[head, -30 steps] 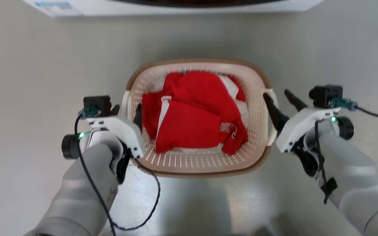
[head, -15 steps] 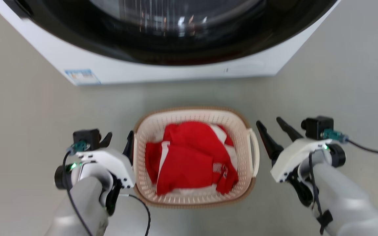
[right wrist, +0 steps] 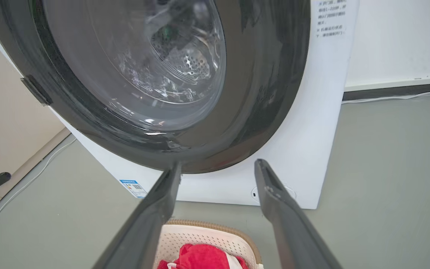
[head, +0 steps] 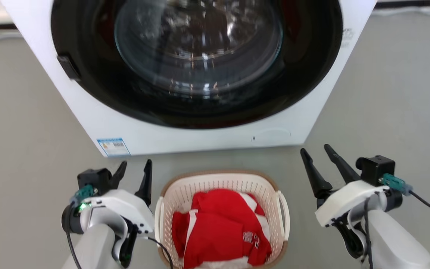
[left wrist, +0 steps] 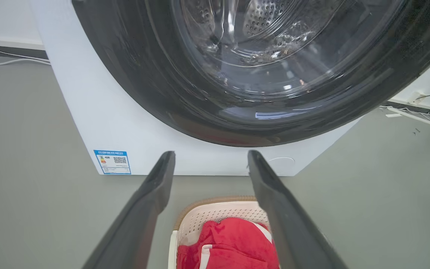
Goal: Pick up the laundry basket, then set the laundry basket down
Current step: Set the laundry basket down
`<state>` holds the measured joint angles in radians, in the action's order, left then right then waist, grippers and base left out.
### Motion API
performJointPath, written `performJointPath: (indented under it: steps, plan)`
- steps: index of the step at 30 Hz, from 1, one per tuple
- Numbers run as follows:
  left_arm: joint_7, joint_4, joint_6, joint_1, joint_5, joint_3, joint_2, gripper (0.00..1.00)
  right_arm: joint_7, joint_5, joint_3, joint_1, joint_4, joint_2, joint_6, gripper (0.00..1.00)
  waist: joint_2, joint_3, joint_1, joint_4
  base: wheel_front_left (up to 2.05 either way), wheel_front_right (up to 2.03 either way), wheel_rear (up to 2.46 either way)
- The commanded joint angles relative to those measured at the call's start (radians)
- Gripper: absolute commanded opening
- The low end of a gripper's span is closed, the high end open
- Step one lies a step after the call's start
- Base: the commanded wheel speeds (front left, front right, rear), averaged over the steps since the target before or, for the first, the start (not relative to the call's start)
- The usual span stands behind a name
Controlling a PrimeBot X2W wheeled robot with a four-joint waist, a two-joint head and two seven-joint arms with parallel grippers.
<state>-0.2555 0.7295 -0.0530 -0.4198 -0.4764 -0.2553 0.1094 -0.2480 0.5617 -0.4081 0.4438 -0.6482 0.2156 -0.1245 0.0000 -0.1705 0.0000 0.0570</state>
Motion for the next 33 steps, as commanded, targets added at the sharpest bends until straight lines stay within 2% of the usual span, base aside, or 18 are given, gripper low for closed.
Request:
performJointPath:
  steps: [1,10,17,25,33]
  plan:
    - [-0.006,-0.042,-0.010,0.017,0.020,0.043,0.014,1.00,-0.014,-0.027,0.012,-0.031,0.047,-0.002,-0.006,1.00,0.0000,0.045,0.0000,-0.005,0.00,0.00,0.00]
    - [-0.006,-0.183,-0.022,0.104,0.107,0.093,-0.006,1.00,-0.014,-0.148,0.158,-0.161,0.206,-0.035,-0.006,1.00,0.0000,0.120,0.0000,-0.025,0.00,0.00,0.00]
    - [-0.006,-0.324,0.013,0.185,0.208,0.125,-0.009,1.00,-0.014,-0.240,0.267,-0.264,0.365,-0.062,-0.006,1.00,0.0000,0.156,0.0000,-0.034,0.00,0.00,0.00]
    - [-0.006,-0.420,0.019,0.263,0.230,0.172,-0.029,1.00,-0.014,-0.288,0.345,-0.314,0.404,-0.074,-0.006,1.00,0.0000,0.175,0.0000,-0.031,0.00,0.00,0.00]
    - [-0.006,-0.469,0.010,0.301,0.244,0.195,-0.044,1.00,-0.014,-0.299,0.355,-0.325,0.404,-0.076,-0.006,1.00,0.0000,0.181,0.0000,-0.027,0.00,0.00,0.00]
